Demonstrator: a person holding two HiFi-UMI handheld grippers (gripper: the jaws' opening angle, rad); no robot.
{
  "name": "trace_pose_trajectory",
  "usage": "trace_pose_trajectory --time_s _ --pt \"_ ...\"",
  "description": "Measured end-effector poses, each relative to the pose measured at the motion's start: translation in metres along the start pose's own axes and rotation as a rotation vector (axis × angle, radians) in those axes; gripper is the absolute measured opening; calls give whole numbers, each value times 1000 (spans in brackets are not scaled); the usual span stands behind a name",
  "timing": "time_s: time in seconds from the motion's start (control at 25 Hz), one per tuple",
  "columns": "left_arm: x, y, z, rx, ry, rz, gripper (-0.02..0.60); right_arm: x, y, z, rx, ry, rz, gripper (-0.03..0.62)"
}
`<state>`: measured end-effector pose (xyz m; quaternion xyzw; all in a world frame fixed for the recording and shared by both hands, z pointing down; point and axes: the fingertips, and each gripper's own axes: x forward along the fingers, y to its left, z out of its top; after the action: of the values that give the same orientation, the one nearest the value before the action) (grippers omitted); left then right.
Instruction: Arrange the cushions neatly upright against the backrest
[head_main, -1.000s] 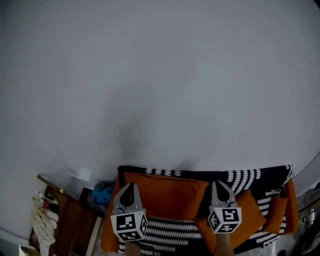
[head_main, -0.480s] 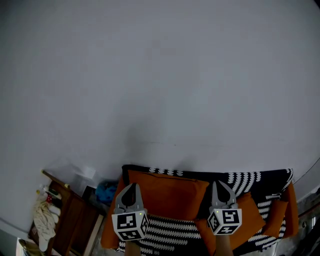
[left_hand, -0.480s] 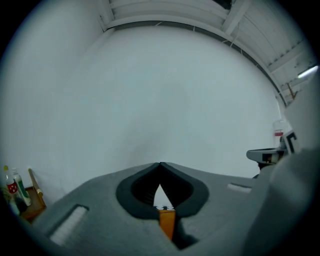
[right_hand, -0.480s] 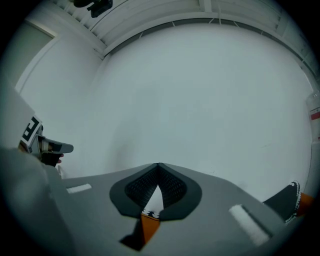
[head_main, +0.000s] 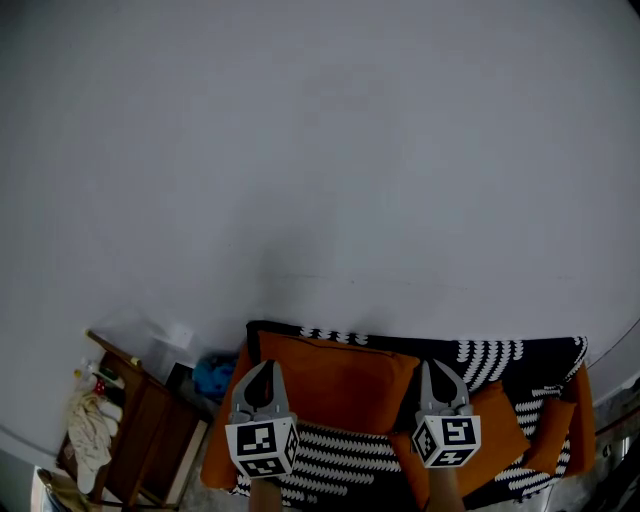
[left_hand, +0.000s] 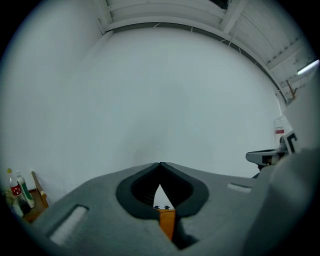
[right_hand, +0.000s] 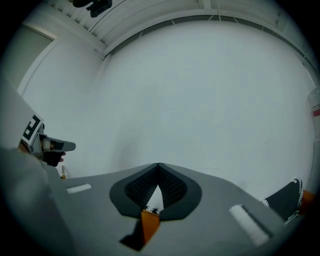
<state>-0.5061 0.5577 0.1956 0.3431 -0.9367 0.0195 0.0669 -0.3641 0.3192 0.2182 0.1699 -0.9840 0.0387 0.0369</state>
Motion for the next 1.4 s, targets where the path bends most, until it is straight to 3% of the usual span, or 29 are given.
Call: trace_pose_trajectory --time_s 0.52,0.6,0.76,0.92,1.12,1.4 --pt "-24 -20 -14 0 28 63 5 -22 -33 -16 15 35 -37 11" --pt "-26 -26 -18 -6 36 73 22 -27 -42 -21 16 47 -39 46" --pt "-27 -42 -27 -11 50 57 123 -41 -55 -30 1 76 -31 150" --pt "-19 -66 -37 -10 70 -7 216 -59 -76 -37 -14 97 -80 218" --pt "-3 -97 -56 -5 118 -139 238 -93 -101 -51 -1 123 -221 255" --pt "20 -153 -80 9 178 -373 239 -147 -128 -75 38 175 -439 258"
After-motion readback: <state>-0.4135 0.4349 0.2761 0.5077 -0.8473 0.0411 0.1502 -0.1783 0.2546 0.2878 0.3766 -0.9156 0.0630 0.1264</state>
